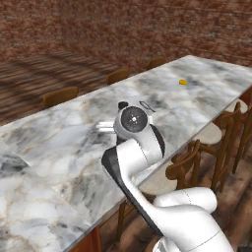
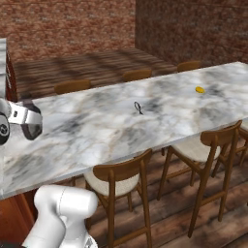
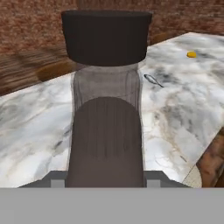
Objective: Move the shaker and syrup bottle from the cabinet to the dining counter.
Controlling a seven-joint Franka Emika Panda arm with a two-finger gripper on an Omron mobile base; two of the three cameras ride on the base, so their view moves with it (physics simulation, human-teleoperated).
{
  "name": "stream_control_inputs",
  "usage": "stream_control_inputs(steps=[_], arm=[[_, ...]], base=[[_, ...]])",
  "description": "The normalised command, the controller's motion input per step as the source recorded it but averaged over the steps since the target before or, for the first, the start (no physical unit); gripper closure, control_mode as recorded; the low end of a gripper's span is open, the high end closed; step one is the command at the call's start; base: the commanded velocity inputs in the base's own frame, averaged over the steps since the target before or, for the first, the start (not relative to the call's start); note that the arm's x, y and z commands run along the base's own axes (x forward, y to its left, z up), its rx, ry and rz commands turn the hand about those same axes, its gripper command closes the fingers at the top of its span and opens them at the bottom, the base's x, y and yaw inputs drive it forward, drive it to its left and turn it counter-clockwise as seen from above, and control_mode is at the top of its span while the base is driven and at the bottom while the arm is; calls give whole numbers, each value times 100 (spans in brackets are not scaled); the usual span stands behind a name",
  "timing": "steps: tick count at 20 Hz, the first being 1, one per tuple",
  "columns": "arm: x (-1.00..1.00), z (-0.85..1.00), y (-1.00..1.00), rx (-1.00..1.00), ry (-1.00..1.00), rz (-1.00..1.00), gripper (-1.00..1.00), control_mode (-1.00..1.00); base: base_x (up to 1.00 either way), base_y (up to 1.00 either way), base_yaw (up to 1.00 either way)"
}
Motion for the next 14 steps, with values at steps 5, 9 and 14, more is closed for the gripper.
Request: stream_control_inputs(steps=[5,9,14], arm=[[74,-34,9,-5,0,-31,100,-100],[75,-34,6,-5,0,-29,100,-100],[73,-36,1,-3,3,-25,100,-100]], base=[[0,0,0],[0,0,0],[0,0,0]])
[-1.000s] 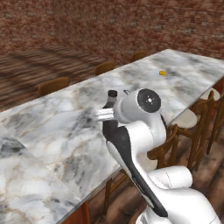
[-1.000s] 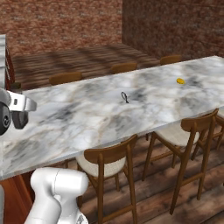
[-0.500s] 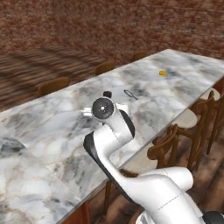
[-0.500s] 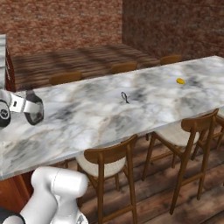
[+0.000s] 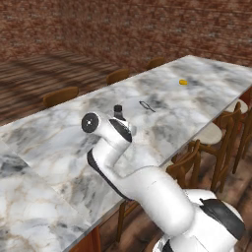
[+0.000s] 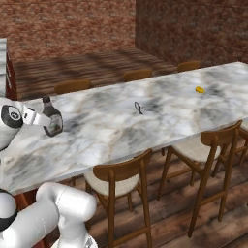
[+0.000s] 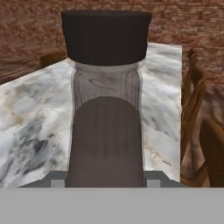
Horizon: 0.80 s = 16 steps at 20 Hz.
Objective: Move the shaker and syrup bottle from the cabinet to the dining counter.
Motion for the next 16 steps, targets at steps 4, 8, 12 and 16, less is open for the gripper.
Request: stream_control_inputs(steps=[4,8,12,16], arm=[[75,-36,-1,0,5,-17,100,-100],[73,-35,-10,1,16,-9,100,-100],[53,-40,-9,2,14,-2,100,-100],[48,-45,-6,0,1,0,100,-100]], base=[[0,0,0],[0,0,0],[0,0,0],[0,0,0]])
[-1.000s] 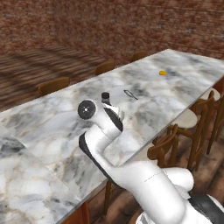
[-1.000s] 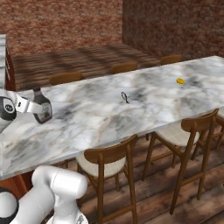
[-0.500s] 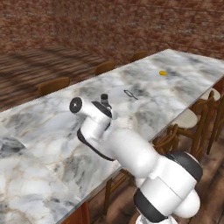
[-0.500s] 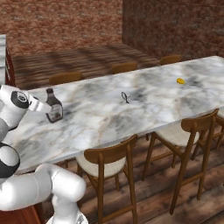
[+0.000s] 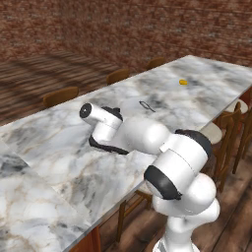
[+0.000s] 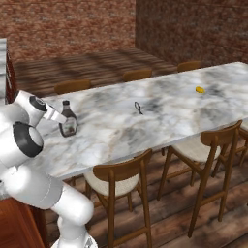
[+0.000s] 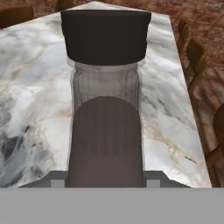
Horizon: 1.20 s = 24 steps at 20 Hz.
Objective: Move the shaker and syrup bottle from the cabinet to the dining counter.
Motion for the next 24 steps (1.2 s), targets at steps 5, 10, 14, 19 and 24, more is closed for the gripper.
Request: stream_control_inputs(steps=[5,10,14,19,24], arm=[[49,-39,-2,-2,0,0,100,-100],[33,-41,1,-4,-7,0,100,-100],[26,-37,0,-1,-5,0,100,-100],[29,-32,0,0,-1,0,100,-100],[27,-23,0,0,-1,0,100,-100]], base=[[0,0,0],[0,0,0],[0,0,0],[0,0,0],[0,0,0]])
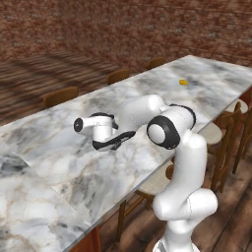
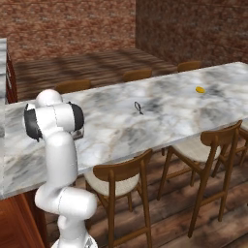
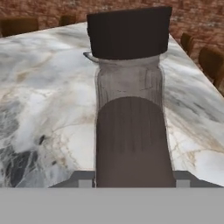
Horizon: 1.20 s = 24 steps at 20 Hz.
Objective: Move the shaker and syrup bottle from the cabinet to the dining counter.
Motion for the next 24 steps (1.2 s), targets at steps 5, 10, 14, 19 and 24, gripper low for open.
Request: stream_control_inputs(steps=[5,10,14,19,24], arm=[[19,-22,0,0,0,0,100,-100],[-4,-36,0,0,0,0,100,-100],[-18,-40,-4,0,-2,0,100,-100],[-21,-35,-3,0,-7,0,100,-100],[-26,-29,-5,1,-10,0,100,-100]], base=[[0,0,0],[0,0,0],[0,0,0],[0,0,0],[0,0,0]])
